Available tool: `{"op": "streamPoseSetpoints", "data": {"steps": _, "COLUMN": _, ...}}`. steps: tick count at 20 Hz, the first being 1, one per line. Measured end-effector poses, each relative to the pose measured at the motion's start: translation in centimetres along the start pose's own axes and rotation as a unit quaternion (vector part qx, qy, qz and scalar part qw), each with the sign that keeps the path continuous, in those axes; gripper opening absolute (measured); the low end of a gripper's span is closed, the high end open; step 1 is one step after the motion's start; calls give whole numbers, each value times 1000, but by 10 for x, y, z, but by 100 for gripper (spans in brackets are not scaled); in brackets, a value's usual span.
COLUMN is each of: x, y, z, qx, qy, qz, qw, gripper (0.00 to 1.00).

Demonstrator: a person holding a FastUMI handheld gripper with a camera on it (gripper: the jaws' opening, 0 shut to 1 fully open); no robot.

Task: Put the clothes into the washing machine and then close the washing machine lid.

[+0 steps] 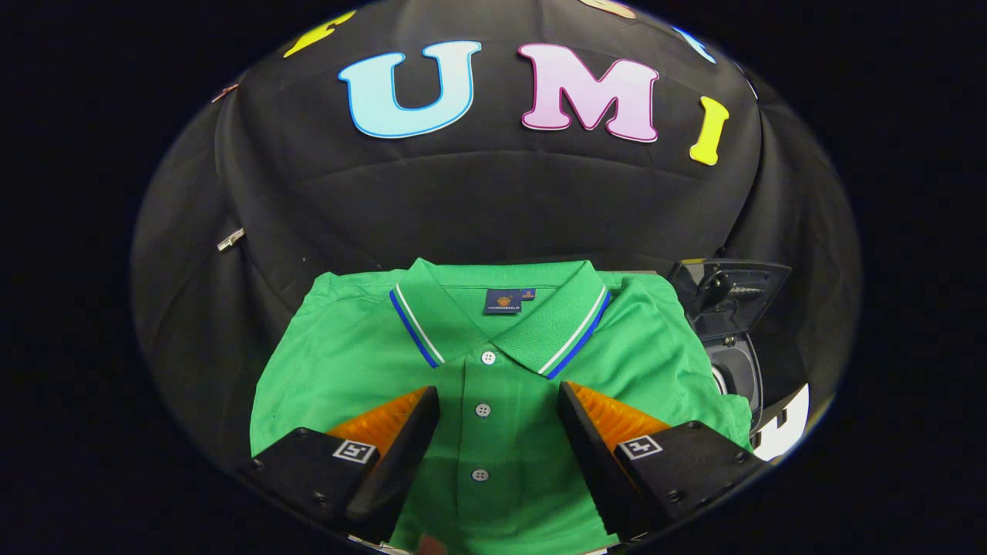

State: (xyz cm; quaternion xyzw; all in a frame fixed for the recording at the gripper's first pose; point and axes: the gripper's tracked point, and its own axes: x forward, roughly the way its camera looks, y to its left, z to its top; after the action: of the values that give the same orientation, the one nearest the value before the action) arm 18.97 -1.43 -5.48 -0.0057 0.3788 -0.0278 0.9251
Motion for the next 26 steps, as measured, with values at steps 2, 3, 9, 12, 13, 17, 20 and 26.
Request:
{"op": "streamPoseSetpoints", "data": {"steps": 2, "x": 2, "y": 0, "z": -4, "qx": 2, "qy": 13, "qz": -4, "qw": 1000, "gripper": 98}}
{"op": "streamPoseSetpoints", "data": {"steps": 3, "x": 3, "y": -1, "z": -4, "qx": 9, "qy": 28, "qz": -4, "qw": 1000, "gripper": 98}}
{"op": "streamPoseSetpoints", "data": {"steps": 9, "x": 7, "y": -3, "z": -4, "qx": 21, "qy": 95, "qz": -20, "qw": 995, "gripper": 98}}
{"op": "streamPoseSetpoints", "data": {"steps": 12, "x": 8, "y": -5, "z": -5, "qx": 20, "qy": 132, "qz": -23, "qw": 991, "gripper": 98}}
{"op": "streamPoseSetpoints", "data": {"steps": 13, "x": 10, "y": -7, "z": -6, "qx": 20, "qy": 141, "qz": -22, "qw": 990, "gripper": 98}}
{"op": "streamPoseSetpoints", "data": {"steps": 17, "x": 8, "y": -8, "z": -4, "qx": 38, "qy": 155, "qz": -31, "qw": 987, "gripper": 64}}
{"op": "streamPoseSetpoints", "data": {"steps": 20, "x": 6, "y": -15, "z": 0, "qx": 50, "qy": 162, "qz": -36, "qw": 985, "gripper": 34}}
{"op": "streamPoseSetpoints", "data": {"steps": 26, "x": 4, "y": -17, "z": 0, "qx": 45, "qy": 145, "qz": -39, "qw": 988, "gripper": 5}}
